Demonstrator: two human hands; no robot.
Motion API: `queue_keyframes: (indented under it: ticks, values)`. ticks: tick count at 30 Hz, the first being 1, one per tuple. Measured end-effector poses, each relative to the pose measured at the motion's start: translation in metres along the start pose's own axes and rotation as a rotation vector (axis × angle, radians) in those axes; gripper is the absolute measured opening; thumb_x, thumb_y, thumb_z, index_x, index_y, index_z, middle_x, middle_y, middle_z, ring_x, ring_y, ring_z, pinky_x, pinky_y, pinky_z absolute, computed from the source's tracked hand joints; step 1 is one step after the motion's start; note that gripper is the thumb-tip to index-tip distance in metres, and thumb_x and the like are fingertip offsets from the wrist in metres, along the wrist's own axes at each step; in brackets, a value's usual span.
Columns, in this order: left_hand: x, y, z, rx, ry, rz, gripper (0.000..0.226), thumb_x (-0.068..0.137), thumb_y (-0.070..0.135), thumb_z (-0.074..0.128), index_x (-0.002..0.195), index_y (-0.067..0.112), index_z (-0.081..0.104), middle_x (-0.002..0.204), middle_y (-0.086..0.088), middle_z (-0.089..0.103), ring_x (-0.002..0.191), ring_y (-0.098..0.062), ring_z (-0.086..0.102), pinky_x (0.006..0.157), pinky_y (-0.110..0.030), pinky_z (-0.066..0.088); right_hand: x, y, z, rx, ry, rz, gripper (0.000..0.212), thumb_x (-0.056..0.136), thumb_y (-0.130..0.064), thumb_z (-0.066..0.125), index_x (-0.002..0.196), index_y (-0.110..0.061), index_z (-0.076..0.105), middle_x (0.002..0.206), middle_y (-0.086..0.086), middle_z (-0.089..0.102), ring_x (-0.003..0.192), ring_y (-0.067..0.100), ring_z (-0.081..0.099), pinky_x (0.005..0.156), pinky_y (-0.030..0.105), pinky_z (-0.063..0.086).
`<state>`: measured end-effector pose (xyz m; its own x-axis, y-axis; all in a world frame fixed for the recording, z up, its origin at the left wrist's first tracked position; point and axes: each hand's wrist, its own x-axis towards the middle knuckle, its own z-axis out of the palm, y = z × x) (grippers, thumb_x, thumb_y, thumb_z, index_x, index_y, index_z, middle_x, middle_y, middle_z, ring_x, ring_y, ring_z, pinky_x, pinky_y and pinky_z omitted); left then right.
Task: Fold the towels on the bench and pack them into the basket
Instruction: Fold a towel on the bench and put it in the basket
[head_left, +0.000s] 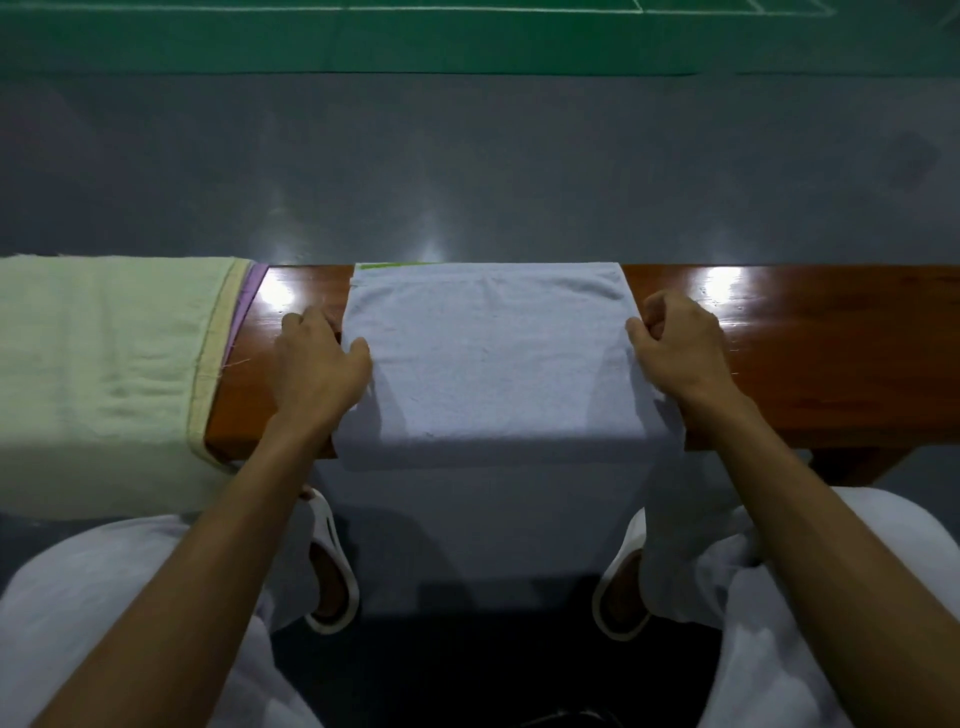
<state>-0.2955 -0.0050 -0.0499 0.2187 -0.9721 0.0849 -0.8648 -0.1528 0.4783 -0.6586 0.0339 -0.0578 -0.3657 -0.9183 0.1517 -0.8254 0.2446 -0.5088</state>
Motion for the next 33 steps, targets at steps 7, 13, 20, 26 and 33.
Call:
queue_keyframes:
  ticks: [7,13,20,26,33]
  values:
    - [-0.004,0.008,0.005,0.081,0.029,-0.001,0.039,0.101,0.037,0.058,0.122,0.004,0.060,0.123,-0.017,0.060,0.108,-0.035,0.061,0.086,-0.042,0.049,0.004,-0.007,0.007,-0.077,0.028,0.125,0.025,0.096,-0.039,0.067,0.099,-0.014,0.066,0.093,0.002,0.063,0.079,0.017,0.058,0.064,0.025,0.039]
    - [0.005,0.005,0.010,-0.017,0.001,0.066,0.025,0.101,0.033,0.062,0.104,0.009,0.069,0.103,-0.009,0.067,0.086,-0.018,0.056,0.071,-0.033,0.041,0.007,-0.009,0.007,0.014,-0.006,0.191,0.015,0.096,-0.034,0.067,0.087,-0.022,0.068,0.089,0.000,0.069,0.082,0.018,0.063,0.071,0.032,0.051]
    - [0.009,0.002,0.000,-0.230,-0.057,0.046,0.018,0.105,0.029,0.057,0.105,0.011,0.060,0.101,-0.007,0.062,0.092,-0.022,0.060,0.074,-0.030,0.044,0.007,-0.012,-0.007,0.288,-0.053,0.189,0.015,0.101,-0.027,0.063,0.102,-0.012,0.064,0.096,0.002,0.062,0.083,0.013,0.058,0.065,0.021,0.043]
    - [0.013,-0.005,-0.008,-0.462,-0.174,-0.068,0.037,0.090,0.034,0.077,0.114,0.017,0.055,0.101,-0.002,0.068,0.092,-0.021,0.067,0.078,-0.038,0.056,0.009,-0.006,-0.011,0.449,-0.131,0.287,0.032,0.091,-0.019,0.075,0.117,-0.015,0.057,0.103,0.001,0.062,0.087,0.012,0.060,0.065,0.026,0.049]
    - [0.021,-0.019,-0.016,-0.586,-0.340,0.038,0.042,0.090,0.009,0.071,0.125,0.031,0.061,0.116,-0.008,0.069,0.101,-0.023,0.068,0.081,-0.038,0.059,0.010,-0.002,-0.021,0.552,-0.257,0.120,0.046,0.087,-0.004,0.076,0.128,-0.023,0.067,0.112,0.003,0.067,0.098,0.015,0.066,0.066,0.019,0.055]
